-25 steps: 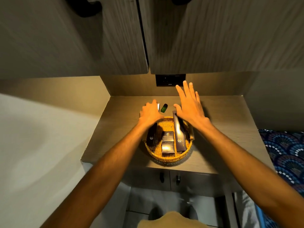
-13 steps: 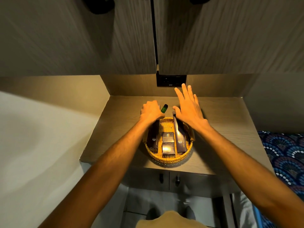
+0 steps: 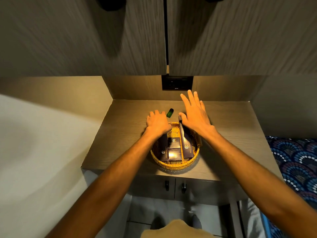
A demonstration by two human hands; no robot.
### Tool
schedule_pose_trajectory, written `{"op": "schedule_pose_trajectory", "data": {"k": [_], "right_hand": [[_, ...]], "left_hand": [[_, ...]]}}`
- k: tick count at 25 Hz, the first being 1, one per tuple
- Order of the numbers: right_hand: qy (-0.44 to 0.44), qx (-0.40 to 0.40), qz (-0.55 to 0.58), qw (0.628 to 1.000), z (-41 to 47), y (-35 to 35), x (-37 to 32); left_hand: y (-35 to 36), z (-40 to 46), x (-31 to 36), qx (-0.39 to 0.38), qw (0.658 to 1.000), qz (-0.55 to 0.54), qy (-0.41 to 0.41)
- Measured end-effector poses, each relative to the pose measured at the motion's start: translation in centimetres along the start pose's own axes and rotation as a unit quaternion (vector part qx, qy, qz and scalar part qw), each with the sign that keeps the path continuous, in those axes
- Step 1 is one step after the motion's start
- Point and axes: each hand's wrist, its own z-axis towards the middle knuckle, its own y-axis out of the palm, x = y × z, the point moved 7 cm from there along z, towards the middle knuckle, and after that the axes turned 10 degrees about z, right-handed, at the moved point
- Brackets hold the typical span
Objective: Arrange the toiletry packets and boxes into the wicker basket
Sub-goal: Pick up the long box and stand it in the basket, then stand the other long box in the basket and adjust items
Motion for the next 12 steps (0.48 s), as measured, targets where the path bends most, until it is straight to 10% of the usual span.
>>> {"op": "schedule_pose_trajectory", "data": {"k": [6, 12], "right_hand": [[-0.036, -0.108, -0.031, 0.993, 2.3, 2.0, -0.7], [-0.053, -0.297, -0.114, 0.946, 6.0, 5.3, -3.3]], "left_hand": [[-1.2, -0.4, -0.6, 0.162, 0.983, 0.033, 0.078], [-0.4, 0.2, -2.4, 0.165, 0.985, 0.033, 0.048]]}}
